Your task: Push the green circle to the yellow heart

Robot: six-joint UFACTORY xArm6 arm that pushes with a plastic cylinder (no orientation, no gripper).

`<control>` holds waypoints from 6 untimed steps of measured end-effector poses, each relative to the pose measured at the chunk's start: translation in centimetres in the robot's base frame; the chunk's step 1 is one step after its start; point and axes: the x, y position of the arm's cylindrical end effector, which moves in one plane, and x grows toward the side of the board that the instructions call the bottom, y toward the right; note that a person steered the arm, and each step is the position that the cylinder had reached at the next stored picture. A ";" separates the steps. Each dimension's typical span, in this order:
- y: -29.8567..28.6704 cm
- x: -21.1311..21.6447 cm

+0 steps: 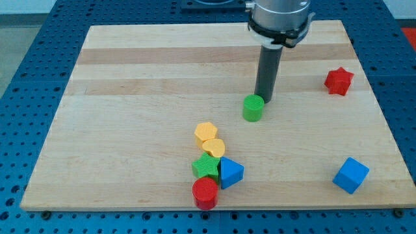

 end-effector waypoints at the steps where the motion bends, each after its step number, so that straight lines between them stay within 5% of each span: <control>1: -2.6 1.2; 5: -7.6 6.2; 6: -2.5 2.0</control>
